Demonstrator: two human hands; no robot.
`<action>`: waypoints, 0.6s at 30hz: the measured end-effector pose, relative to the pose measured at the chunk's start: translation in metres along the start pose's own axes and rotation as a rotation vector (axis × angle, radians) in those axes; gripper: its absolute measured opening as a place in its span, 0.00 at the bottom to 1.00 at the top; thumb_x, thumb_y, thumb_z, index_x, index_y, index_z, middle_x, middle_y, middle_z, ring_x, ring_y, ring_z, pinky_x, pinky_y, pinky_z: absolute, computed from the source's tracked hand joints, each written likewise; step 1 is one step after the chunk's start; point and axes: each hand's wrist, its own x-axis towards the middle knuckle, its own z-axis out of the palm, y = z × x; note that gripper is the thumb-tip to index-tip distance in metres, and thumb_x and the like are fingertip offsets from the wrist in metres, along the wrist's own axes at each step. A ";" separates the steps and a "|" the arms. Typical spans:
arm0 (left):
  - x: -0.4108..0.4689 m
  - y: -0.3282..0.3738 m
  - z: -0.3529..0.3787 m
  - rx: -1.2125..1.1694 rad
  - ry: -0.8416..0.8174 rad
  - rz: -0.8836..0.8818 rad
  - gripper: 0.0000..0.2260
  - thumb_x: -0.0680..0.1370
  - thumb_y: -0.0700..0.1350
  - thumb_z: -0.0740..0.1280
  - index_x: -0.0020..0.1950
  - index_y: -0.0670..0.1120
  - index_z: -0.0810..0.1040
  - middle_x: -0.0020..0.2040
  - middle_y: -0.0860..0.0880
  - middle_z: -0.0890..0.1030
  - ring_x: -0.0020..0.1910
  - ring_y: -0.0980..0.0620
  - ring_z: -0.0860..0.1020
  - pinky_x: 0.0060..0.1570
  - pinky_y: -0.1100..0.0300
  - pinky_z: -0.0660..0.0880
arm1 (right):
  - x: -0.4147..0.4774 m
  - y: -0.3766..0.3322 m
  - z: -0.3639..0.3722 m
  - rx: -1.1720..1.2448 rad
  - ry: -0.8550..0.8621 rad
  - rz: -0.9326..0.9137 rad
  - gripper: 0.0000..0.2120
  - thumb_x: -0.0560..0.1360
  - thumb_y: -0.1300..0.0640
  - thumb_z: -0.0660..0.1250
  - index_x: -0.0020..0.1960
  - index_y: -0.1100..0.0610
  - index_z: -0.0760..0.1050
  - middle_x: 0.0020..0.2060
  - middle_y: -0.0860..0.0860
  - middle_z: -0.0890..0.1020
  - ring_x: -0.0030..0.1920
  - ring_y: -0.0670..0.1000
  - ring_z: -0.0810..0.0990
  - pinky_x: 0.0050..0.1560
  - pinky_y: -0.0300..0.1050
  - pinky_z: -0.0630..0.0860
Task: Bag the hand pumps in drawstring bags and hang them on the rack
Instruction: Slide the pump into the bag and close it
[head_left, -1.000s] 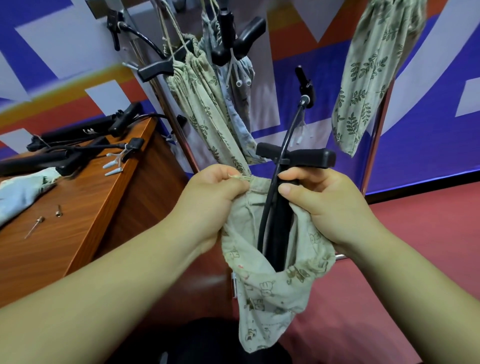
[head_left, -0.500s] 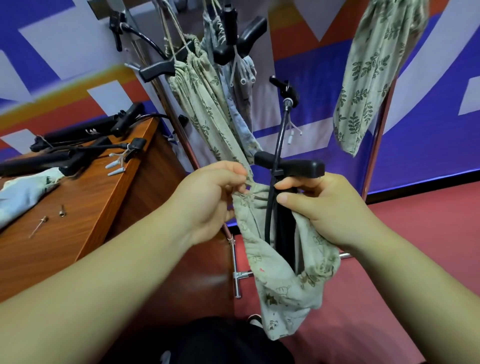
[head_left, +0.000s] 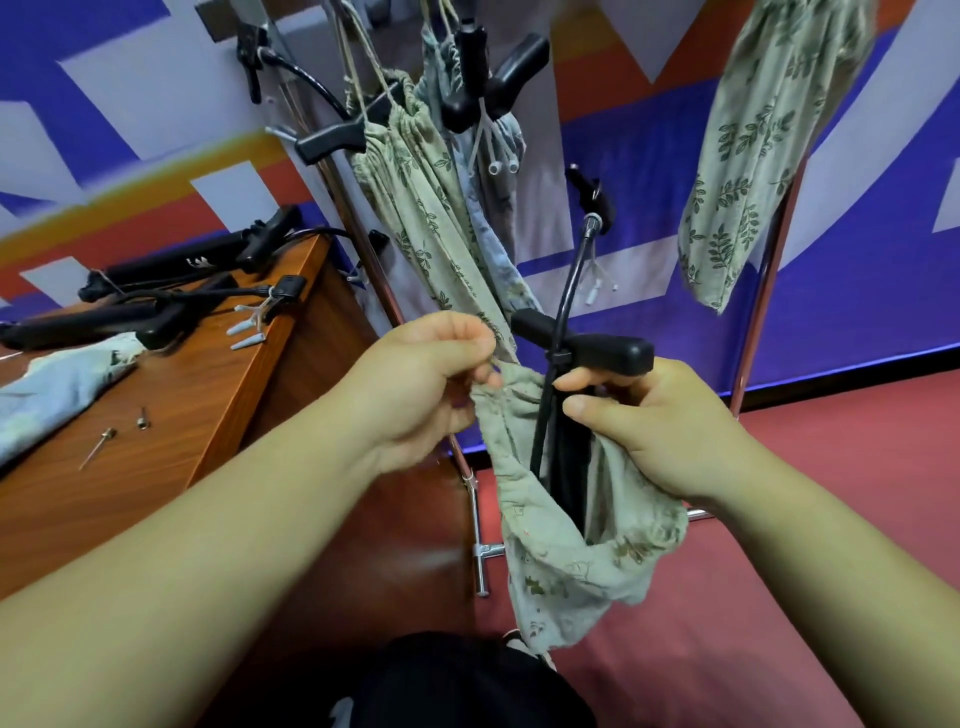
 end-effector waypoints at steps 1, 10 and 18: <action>0.000 0.001 0.001 -0.074 -0.021 -0.003 0.10 0.81 0.37 0.62 0.43 0.48 0.76 0.30 0.49 0.74 0.30 0.54 0.75 0.39 0.58 0.70 | 0.001 0.000 -0.001 0.006 0.000 -0.006 0.11 0.74 0.65 0.74 0.45 0.48 0.85 0.41 0.42 0.86 0.43 0.39 0.81 0.49 0.29 0.74; -0.001 -0.013 0.014 0.143 0.070 0.028 0.10 0.79 0.44 0.70 0.57 0.40 0.81 0.30 0.49 0.72 0.25 0.57 0.65 0.25 0.68 0.60 | -0.001 0.001 -0.002 0.051 -0.035 0.034 0.12 0.71 0.67 0.75 0.44 0.50 0.85 0.41 0.45 0.87 0.42 0.41 0.82 0.50 0.34 0.77; -0.002 -0.011 0.009 0.383 -0.151 0.330 0.16 0.76 0.42 0.74 0.61 0.50 0.76 0.32 0.45 0.79 0.32 0.52 0.74 0.38 0.62 0.70 | 0.000 0.001 0.002 0.098 -0.104 0.030 0.15 0.70 0.70 0.75 0.53 0.56 0.84 0.44 0.49 0.87 0.47 0.43 0.84 0.52 0.36 0.79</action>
